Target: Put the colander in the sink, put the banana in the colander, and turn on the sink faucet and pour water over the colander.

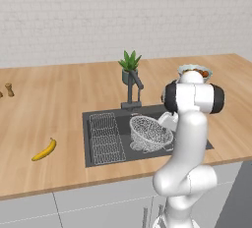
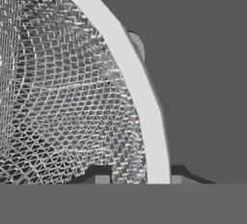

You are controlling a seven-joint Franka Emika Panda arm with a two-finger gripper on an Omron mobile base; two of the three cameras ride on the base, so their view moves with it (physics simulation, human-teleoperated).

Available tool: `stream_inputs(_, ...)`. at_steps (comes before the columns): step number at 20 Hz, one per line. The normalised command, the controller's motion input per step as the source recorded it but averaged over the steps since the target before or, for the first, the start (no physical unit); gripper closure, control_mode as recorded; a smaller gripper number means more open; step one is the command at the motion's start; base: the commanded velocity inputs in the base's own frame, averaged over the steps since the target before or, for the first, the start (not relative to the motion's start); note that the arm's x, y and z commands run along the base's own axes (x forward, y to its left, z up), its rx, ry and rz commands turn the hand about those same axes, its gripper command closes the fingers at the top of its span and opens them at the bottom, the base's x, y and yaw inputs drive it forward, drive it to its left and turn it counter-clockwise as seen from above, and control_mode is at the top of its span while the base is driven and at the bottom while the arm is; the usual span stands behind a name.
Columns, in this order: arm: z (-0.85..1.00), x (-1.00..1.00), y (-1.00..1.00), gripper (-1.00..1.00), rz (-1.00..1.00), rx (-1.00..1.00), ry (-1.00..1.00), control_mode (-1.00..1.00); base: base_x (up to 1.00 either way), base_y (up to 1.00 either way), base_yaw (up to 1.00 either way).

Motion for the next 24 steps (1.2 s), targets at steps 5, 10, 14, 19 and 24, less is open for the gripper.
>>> stream_inputs(5,-0.3,0.21,0.02,1.0,0.0,-0.05,0.02,-1.0,0.0,0.0,0.0)
stream_inputs(10,-0.25,0.33,0.05,1.0,0.0,-0.02,0.0,-1.0,0.0,0.0,0.0)
stream_inputs(14,-0.06,0.59,0.0,1.0,0.0,0.0,0.0,-1.0,0.0,0.0,0.0)
stream_inputs(19,-0.03,0.67,0.04,1.0,-0.01,0.0,0.0,-1.0,0.0,0.0,0.0)
stream_inputs(24,-0.1,0.1,0.3,1.0,-0.1,0.0,0.0,-1.0,0.0,0.0,0.0)
